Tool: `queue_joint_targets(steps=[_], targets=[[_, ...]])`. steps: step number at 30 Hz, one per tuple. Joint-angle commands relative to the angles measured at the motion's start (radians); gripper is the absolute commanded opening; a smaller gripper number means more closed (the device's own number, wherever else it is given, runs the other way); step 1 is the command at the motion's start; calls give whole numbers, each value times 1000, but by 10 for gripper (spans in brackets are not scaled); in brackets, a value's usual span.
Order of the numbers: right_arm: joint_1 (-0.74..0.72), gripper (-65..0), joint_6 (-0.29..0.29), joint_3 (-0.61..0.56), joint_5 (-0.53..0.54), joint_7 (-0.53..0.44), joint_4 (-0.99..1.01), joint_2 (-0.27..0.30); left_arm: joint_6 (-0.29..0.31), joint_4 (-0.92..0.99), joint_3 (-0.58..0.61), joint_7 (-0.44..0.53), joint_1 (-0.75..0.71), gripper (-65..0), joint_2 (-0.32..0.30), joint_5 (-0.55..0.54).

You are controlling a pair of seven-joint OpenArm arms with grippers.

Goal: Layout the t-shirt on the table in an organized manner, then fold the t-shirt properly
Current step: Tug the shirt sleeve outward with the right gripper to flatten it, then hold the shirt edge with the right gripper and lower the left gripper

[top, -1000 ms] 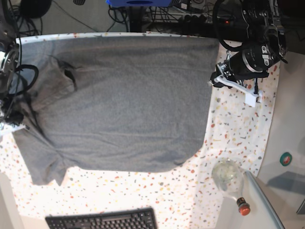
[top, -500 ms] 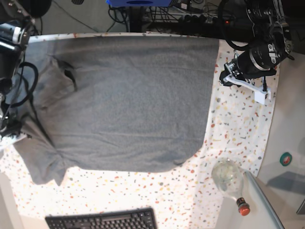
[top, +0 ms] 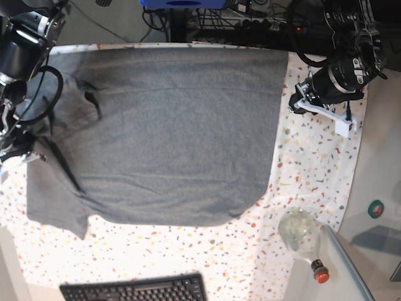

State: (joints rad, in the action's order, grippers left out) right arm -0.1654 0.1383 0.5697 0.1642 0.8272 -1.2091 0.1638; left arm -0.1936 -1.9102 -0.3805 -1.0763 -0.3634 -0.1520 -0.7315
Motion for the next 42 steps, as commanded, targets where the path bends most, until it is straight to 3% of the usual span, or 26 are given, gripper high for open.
queue_joint_targets(steps=[1,5,12,16,18,22,26,36,39,42], targets=[[-21,-650,-1,16,4,8,-25,15,3,-18,-4,6,0,-650,-7,-7],[-21,-486,-1,75,7,30,-87,6,3,-18,-4,6,0,-650,-7,-7],[-78,-456,-1,79,2,28,-128,3,3,-18,-4,6,0,-650,-7,-7],[-188,-296,-2,77,1,5,58,43,3,-18,-4,6,0,-650,-7,-9],[-244,-261,-2,77,1,-65,206,72,3,-18,-4,6,0,-650,-7,-9],[-337,-260,-7,17,1,-271,567,158,3,-19,-5,9,-13,-650,-8,-7],[-388,-255,-104,-103,5,-437,812,208,3,-19,-5,9,-13,-650,-8,-7],[-371,-260,-102,-139,2,-400,820,176,3,-19,-5,6,-12,-650,-8,-7],[-360,-261,-102,-210,4,-405,820,171,3,-19,-5,6,-12,-650,-8,-7],[-354,-320,-102,-248,7,-409,820,170,3,-19,-5,8,-12,-650,-8,-7]])
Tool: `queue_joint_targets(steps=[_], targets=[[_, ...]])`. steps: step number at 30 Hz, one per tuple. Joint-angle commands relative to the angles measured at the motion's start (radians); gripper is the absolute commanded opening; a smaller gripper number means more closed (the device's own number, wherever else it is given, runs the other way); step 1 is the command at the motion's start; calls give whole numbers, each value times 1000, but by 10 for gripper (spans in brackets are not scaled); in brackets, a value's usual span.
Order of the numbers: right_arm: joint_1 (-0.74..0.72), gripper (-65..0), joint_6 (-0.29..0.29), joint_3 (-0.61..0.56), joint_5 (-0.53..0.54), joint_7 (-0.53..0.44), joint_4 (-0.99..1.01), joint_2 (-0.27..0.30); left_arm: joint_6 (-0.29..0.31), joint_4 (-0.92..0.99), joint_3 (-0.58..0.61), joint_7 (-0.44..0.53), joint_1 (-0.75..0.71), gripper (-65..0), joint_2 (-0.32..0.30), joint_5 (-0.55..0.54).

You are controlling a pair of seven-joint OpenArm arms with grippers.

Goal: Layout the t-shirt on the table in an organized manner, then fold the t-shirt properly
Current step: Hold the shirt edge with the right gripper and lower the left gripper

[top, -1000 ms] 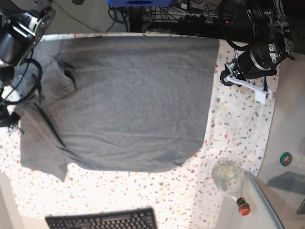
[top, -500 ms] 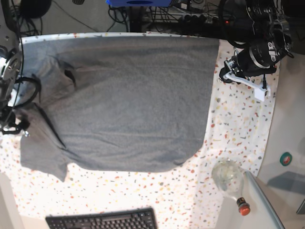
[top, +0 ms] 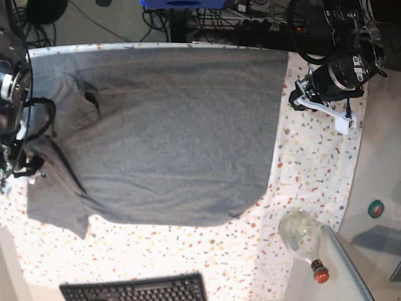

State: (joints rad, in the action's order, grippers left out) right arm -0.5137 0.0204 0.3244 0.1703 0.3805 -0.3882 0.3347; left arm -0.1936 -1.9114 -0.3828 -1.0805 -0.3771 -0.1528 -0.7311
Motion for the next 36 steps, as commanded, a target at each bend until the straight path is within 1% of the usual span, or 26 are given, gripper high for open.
queue_joint_targets(steps=[1,3,4,5,10,13,18,22,24,27,30,32,35,36], targets=[[-6,-375,16,0,1,35,-1,-1,3,-18,-3,12,2,-650,-8,-8],[-4,-519,16,0,1,7,-1,-1,3,-18,-3,12,2,-650,-8,-8],[-4,-609,16,0,2,-5,-1,-1,3,-18,-3,12,2,-650,-8,-8],[-4,-650,16,0,2,-15,-1,-1,3,-18,-3,12,2,-650,-8,-8],[-24,-650,10,0,2,-25,-10,5,3,-17,-3,13,2,-650,-8,-8],[-16,-650,11,-6,1,-16,-97,2,3,-17,-3,13,3,-650,-8,-8],[31,-650,11,-8,1,76,-289,-1,3,-17,-3,13,8,-650,-8,-8],[40,-650,13,-8,-1,104,-354,-12,3,-15,-2,12,14,-650,-8,-8],[43,-650,14,-8,-1,117,-380,-13,3,-13,-2,9,40,-650,-8,-6],[45,-650,14,-8,1,148,-417,-15,3,20,5,9,85,-650,-35,-6],[45,-650,14,-9,1,165,-449,-16,3,80,-2,9,148,-650,-44,-8],[45,-650,14,-9,1,165,-453,-16,3,140,6,9,201,-647,-66,-9],[45,-650,14,-9,1,165,-453,-16,3,241,2,9,293,-403,-69,-14],[45,-650,14,-9,1,165,-453,-16,3,278,3,9,324,-309,-69,-14]])
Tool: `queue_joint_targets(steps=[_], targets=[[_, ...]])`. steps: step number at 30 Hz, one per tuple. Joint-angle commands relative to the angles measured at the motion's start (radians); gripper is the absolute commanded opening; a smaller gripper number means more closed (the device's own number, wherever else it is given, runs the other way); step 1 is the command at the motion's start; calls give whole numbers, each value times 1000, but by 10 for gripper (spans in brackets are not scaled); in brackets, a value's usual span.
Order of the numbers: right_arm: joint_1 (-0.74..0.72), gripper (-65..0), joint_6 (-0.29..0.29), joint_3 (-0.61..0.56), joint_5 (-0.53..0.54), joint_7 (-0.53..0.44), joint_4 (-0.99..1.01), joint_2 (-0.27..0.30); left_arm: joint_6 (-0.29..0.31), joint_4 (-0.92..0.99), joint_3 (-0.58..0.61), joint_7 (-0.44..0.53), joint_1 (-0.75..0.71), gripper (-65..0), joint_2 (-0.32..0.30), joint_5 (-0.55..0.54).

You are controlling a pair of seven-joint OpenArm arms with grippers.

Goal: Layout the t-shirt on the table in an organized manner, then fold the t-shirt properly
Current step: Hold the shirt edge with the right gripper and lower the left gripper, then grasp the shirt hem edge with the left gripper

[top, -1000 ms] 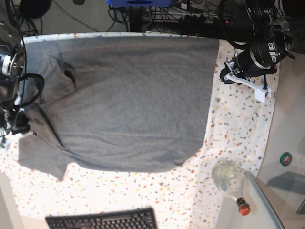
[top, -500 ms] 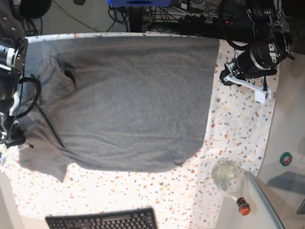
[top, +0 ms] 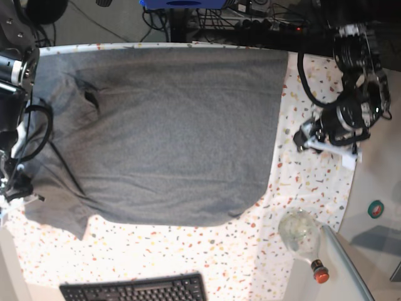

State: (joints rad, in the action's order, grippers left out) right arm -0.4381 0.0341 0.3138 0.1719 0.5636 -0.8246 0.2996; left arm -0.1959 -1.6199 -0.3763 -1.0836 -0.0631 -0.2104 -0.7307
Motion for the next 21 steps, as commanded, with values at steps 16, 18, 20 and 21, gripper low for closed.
queue_joint_targets(steps=[16,18,20,21], targets=[[-31,-650,2,2,-1,-21,-17,19,5,620,248,144,403,-115,-11,-7],[-31,-650,2,2,-1,-23,-17,19,5,697,307,173,441,-117,-11,-7],[-31,-650,2,3,-1,-23,-17,19,5,766,362,193,474,-117,-11,-7],[-31,-650,2,6,-1,-23,-17,19,5,791,386,205,483,-117,-11,-7]])
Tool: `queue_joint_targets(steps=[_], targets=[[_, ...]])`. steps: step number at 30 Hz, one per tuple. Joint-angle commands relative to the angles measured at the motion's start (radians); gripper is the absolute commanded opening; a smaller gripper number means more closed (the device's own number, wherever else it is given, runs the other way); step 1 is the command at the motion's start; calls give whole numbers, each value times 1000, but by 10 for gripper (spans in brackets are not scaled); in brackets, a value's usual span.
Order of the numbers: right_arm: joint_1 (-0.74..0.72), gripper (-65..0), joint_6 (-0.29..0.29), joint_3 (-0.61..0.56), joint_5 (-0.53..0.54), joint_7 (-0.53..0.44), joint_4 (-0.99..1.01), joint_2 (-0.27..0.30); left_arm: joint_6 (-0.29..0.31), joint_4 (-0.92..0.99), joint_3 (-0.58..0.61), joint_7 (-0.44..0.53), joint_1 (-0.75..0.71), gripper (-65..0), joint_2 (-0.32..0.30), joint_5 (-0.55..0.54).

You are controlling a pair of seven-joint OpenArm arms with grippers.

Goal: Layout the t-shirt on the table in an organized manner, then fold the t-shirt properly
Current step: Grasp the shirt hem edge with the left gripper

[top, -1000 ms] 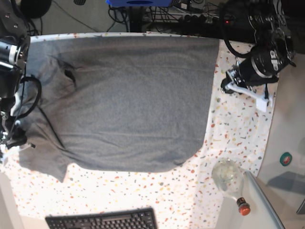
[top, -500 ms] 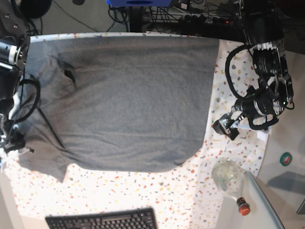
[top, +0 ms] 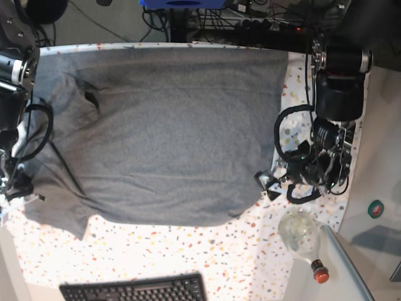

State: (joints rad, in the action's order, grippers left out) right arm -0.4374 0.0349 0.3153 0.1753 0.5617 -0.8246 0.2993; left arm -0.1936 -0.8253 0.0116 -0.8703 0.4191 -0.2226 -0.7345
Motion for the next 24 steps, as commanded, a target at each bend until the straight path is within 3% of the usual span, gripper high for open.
queue_joint_targets(steps=[1,5,6,8,13,16,20,24], targets=[[-31,-650,1,5,-4,-22,-17,21,3,16,21,1,7,-117,1,-3],[-31,-650,1,6,-4,-22,-17,21,3,27,63,1,2,-128,1,-3],[-31,-650,1,3,-4,-22,-17,21,3,27,64,0,1,-158,1,-3],[-31,-650,1,2,-4,-22,-17,21,3,27,64,0,-1,-273,-4,-3],[-31,-650,1,2,-4,-24,-17,21,3,27,63,4,-10,-650,-39,-7],[-31,-650,1,2,-4,-24,-17,21,1,-4,63,4,-13,-650,-51,-9],[-31,-650,1,2,-4,-24,-17,21,-4,-179,63,0,-78,-650,-76,-6],[-31,-650,1,0,-4,-24,-17,21,-111,-326,63,-2,-153,-650,-79,-4]])
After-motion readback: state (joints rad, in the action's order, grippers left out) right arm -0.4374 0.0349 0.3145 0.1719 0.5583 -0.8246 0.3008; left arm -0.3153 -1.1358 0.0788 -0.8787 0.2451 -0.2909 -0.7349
